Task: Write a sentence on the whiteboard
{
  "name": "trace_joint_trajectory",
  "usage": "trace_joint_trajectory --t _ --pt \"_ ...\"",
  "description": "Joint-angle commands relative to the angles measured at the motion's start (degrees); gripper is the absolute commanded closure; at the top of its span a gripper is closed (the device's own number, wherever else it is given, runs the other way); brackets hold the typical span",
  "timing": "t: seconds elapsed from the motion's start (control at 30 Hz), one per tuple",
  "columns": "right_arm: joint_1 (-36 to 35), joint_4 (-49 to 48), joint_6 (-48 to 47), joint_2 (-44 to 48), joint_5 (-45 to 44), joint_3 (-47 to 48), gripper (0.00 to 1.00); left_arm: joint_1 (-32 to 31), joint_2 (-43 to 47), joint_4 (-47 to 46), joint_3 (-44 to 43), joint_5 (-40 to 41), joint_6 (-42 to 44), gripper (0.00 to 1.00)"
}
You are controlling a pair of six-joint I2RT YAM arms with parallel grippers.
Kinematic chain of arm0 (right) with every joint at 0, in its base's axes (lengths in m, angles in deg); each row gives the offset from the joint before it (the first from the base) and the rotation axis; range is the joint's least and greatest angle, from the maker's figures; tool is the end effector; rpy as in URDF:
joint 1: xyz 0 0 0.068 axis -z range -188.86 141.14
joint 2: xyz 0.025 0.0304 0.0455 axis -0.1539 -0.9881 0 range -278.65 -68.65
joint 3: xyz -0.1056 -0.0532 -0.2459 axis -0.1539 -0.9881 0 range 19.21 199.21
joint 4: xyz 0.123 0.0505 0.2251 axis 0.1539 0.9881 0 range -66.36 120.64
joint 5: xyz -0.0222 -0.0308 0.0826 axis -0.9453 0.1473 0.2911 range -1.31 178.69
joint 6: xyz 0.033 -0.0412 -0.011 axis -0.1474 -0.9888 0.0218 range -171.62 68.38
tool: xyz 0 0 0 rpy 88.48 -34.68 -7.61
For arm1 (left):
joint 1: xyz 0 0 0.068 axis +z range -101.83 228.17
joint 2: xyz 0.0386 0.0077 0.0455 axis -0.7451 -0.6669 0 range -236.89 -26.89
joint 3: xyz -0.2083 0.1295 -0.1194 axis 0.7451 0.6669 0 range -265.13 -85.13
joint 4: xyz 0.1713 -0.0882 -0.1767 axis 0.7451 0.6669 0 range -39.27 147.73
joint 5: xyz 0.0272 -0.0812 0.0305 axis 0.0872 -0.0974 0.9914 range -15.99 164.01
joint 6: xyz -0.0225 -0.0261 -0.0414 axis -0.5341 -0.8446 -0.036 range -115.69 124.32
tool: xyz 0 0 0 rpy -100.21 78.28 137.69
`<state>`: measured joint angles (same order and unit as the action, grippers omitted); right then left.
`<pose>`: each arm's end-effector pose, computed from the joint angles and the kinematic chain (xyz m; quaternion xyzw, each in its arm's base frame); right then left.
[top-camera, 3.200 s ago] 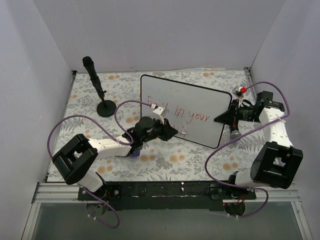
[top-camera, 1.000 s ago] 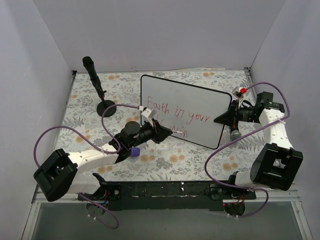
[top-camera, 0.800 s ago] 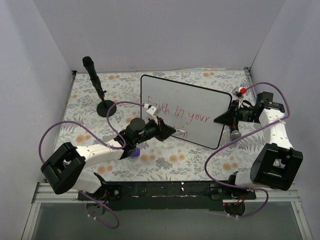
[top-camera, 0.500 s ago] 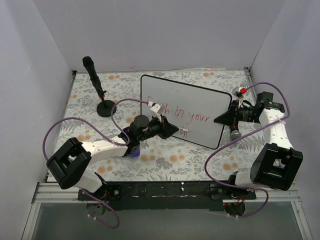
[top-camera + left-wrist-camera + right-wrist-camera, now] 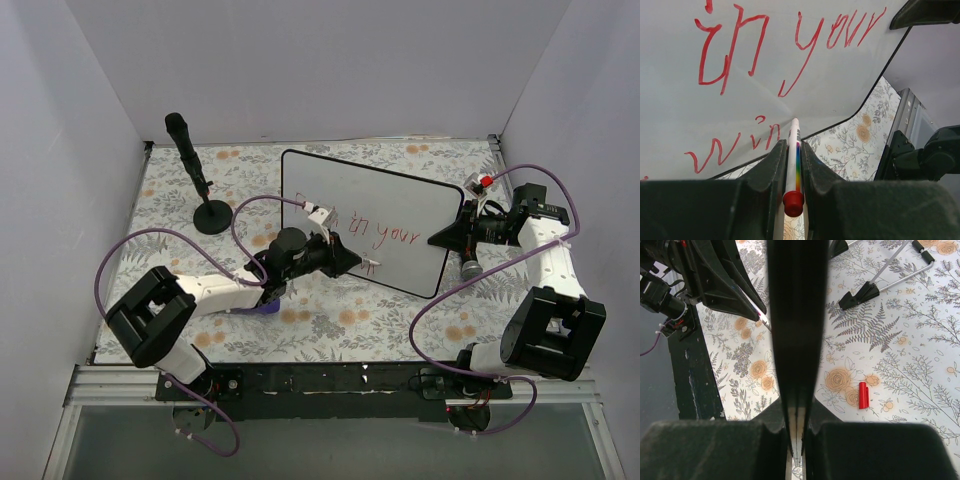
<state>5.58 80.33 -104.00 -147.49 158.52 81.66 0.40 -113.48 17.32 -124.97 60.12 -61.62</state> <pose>0.2466 -0.0289 0.2784 -0.3434 0.7397 0.4061 0.4124 0.2097 -0.2437 0.2147 -0.0489 0.7808 -0.5673 0.2572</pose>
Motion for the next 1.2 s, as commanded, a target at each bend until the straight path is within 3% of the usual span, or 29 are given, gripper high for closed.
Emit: trace_joint_trajectory --t 0.0,1.17 --pt "-0.6 0.4 -1.2 0.9 -4.2 0.1 0.99 -0.3 -0.8 -0.5 -2.6 -0.6 1.2 1.00" --pt "-0.6 0.4 -1.2 1.2 -4.2 0.1 0.99 -0.2 1.6 2.3 -0.7 6.3 2.7 1.00"
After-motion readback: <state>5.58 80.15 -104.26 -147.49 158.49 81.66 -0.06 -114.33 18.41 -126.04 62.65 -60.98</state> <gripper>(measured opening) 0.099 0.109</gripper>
